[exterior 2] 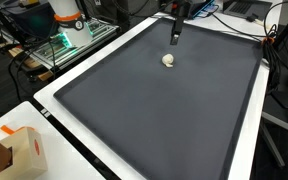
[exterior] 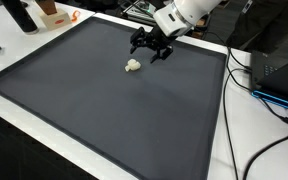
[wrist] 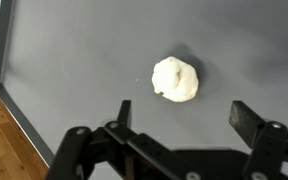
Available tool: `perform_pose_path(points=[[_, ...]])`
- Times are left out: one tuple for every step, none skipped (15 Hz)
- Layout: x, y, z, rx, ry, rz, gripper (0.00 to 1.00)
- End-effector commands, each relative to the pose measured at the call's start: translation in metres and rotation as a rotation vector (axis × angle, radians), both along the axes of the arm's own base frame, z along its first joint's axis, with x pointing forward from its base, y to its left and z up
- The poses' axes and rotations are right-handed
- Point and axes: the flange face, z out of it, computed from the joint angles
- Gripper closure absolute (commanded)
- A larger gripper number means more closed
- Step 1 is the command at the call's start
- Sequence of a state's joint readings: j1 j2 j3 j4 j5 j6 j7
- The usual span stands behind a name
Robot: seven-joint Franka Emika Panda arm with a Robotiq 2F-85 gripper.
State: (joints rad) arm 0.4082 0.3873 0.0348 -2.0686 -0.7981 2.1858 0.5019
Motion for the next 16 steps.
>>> perform_pose_path(points=[[-0.016,0.006,-0.012,-0.010,0.017,-0.037,0.00],[-0.019,0.008,-0.014,-0.014,0.019,-0.045,0.00],[-0.022,0.009,-0.017,-0.019,0.020,-0.052,0.00],[-0.024,0.010,-0.019,-0.019,0.020,-0.062,0.00],[-0.026,0.010,-0.022,-0.019,0.024,-0.073,0.00],[-0.029,0.010,-0.025,-0.020,0.028,-0.082,0.00],[-0.031,0.010,-0.028,-0.021,0.031,-0.088,0.00],[-0.033,0.010,-0.030,-0.022,0.034,-0.092,0.00],[-0.034,0.010,-0.032,-0.022,0.034,-0.095,0.00],[-0.034,0.010,-0.034,-0.016,0.036,-0.099,0.00],[-0.035,0.010,-0.036,-0.012,0.041,-0.106,0.00],[-0.034,0.009,-0.036,-0.006,0.049,-0.115,0.00],[-0.034,0.009,-0.036,-0.001,0.050,-0.125,0.00],[-0.033,0.008,-0.035,0.006,0.045,-0.136,0.00],[-0.031,0.007,-0.034,0.012,0.039,-0.153,0.00],[-0.029,0.005,-0.034,0.016,0.033,-0.171,0.00]])
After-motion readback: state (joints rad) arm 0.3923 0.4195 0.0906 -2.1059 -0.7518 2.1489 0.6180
